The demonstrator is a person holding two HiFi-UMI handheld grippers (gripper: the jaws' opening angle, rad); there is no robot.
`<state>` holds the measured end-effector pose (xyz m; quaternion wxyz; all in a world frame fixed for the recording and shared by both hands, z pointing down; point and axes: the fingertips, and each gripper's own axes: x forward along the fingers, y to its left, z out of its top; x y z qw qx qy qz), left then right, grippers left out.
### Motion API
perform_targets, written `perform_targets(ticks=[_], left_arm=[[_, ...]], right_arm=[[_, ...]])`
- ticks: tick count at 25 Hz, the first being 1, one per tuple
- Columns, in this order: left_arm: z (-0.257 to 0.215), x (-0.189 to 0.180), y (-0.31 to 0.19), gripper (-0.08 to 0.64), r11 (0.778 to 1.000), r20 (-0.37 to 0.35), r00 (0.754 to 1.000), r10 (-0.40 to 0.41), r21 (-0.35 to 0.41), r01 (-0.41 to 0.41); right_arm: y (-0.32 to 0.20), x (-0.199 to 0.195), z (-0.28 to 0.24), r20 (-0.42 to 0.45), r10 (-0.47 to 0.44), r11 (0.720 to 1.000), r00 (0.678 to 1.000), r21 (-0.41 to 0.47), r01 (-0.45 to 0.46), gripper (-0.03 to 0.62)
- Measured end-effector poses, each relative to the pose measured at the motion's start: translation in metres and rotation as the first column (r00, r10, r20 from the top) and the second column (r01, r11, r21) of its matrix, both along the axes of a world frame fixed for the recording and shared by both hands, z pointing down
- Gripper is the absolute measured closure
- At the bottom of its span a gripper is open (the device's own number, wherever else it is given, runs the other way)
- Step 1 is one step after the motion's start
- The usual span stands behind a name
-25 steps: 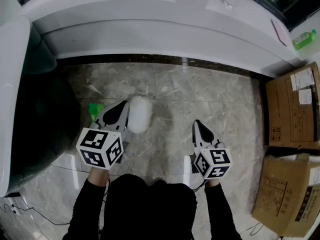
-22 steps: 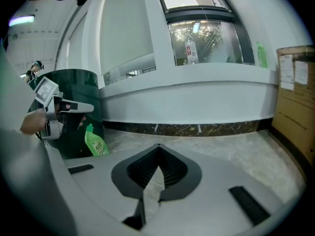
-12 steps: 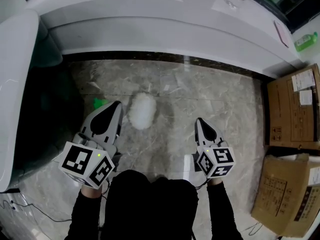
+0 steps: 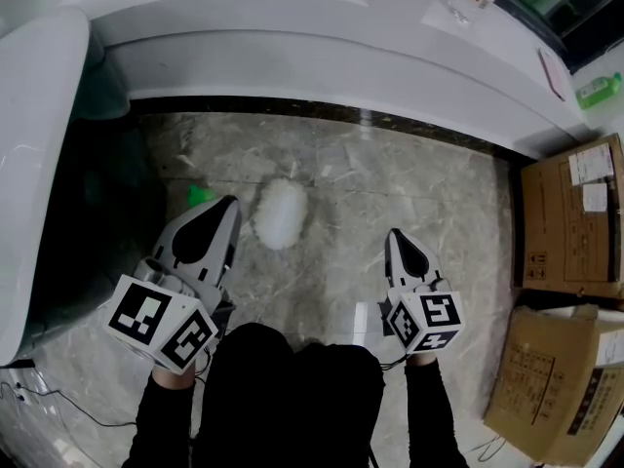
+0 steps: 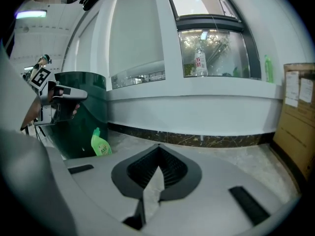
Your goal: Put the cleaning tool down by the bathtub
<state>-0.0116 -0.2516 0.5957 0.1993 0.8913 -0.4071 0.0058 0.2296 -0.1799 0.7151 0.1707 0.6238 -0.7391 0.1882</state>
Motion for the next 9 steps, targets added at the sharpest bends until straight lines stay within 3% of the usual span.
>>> perform_targets(ticks=[9], left_arm=[[0.009,0.005,0.009,0.552,1.000,0.014,1.000,0.013,-0.012,-0.013]], right_arm=[[0.005,-0.003,-0.019,-0.013,-0.027,1.000,1.000,0.001,0.027,0.594]])
